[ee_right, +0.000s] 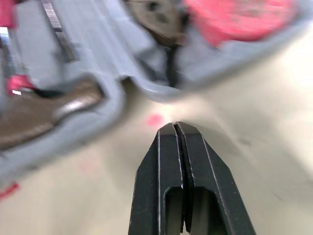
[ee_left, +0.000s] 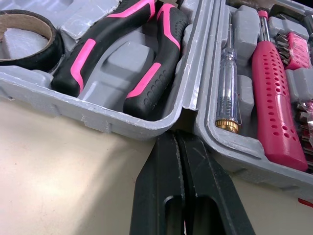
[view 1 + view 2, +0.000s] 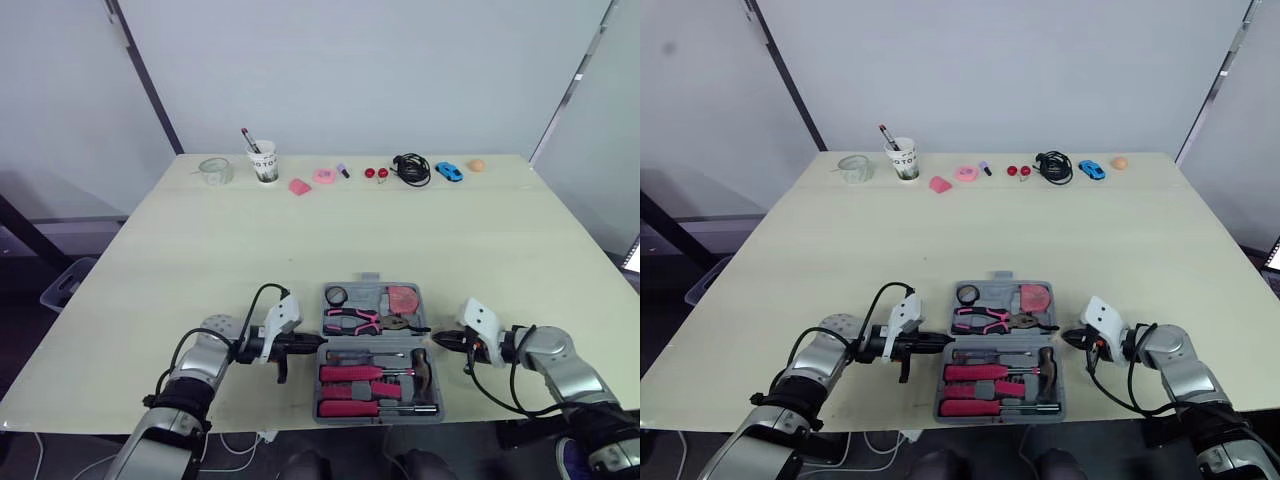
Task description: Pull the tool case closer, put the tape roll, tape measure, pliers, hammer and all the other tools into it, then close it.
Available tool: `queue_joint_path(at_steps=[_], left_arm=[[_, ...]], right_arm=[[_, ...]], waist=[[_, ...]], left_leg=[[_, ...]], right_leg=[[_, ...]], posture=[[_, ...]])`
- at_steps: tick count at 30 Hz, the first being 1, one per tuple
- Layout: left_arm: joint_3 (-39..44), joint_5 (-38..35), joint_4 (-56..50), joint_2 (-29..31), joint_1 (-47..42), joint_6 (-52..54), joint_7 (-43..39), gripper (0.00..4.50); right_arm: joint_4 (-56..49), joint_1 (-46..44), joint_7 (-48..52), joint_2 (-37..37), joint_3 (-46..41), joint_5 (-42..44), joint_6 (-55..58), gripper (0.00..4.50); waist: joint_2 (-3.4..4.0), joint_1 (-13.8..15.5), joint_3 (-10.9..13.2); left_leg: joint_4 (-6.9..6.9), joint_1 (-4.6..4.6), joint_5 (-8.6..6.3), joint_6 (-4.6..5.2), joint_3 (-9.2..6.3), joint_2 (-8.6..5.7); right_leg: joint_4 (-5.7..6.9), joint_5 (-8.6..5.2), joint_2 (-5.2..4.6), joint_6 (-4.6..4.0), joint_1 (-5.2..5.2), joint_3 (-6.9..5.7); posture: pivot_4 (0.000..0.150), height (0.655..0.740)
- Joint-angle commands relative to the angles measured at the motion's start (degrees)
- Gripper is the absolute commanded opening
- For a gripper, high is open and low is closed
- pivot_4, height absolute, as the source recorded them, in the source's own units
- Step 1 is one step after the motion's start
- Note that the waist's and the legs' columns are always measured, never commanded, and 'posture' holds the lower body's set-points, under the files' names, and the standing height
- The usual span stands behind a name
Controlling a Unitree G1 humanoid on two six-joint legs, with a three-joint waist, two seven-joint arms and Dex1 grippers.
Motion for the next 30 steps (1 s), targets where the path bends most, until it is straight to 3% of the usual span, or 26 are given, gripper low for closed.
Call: queue_joint_path(at_steps=[1,3,6,12,13,22,30], left_arm=[[6.1,-5.4,-8.4,2.1,2.6,2.6,2.3,0.05],[7.5,-7.8,-14.4,2.5,4.8,2.8,2.5,0.05],[6.7,-9.1,-20.8,3.6,8.1,3.3,0.9,0.00],[2.7,-11.5,-32.3,5.0,14.1,6.8,-1.5,0.00],[1.2,-10.6,-33.4,5.5,14.9,7.0,-1.9,0.00],[-7.2,-5.2,-34.1,7.3,15.8,9.8,-0.9,0.00],[-9.7,-0.8,-29.8,7.2,15.2,7.6,1.5,0.00]], right_arm=[[0.1,-2.4,-0.5,-0.5,-6.2,5.4,2.7,0.00],[0.6,-3.5,1.4,-0.7,-7.5,8.1,5.7,0.00],[2.1,-5.8,2.8,-0.3,-8.7,10.7,10.2,0.81],[6.8,-13.8,4.7,1.1,-7.9,15.2,26.8,3.71],[8.5,-15.6,5.3,1.8,-7.0,15.0,28.2,4.38],[29.6,-29.3,6.1,8.3,-1.6,9.1,29.1,4.38],[44.0,-37.2,7.3,14.1,-5.1,9.0,29.1,4.38]], waist=[[0.00,-0.6,0.1],[-0.02,-0.9,0.1],[-0.03,-0.8,0.2],[0.00,-0.8,0.2],[0.01,-0.7,0.2],[0.08,-0.8,0.2],[0.10,-1.0,0.2]], left_leg=[[-0.01,-0.01,0.00,0.00,-0.04,0.02],[-0.02,-0.04,0.00,0.00,-0.09,0.08],[-0.01,-0.03,0.00,0.00,-0.06,0.25],[-0.04,-0.02,0.00,-0.01,0.05,0.29],[-0.05,-0.02,0.00,-0.01,0.04,0.29],[-0.07,-0.04,0.00,0.00,0.08,0.19],[-0.07,-0.01,0.00,0.00,0.11,0.17]], right_leg=[[0.01,0.00,0.01,0.00,-0.01,0.00],[0.01,0.00,0.01,0.00,-0.04,0.00],[-0.01,0.01,-0.01,0.00,-0.03,0.00],[-0.06,0.01,-0.02,-0.01,-0.04,0.07],[-0.06,0.01,0.00,-0.02,-0.04,0.06],[-0.06,0.01,0.04,-0.02,-0.10,0.06],[-0.05,0.01,0.03,-0.02,-0.09,0.06]], posture=[[0.150,0.7400],[0.150,0.7400],[0.150,0.7400],[0.150,0.7400],[0.150,0.7400],[0.150,0.7400],[0.150,0.7400]])
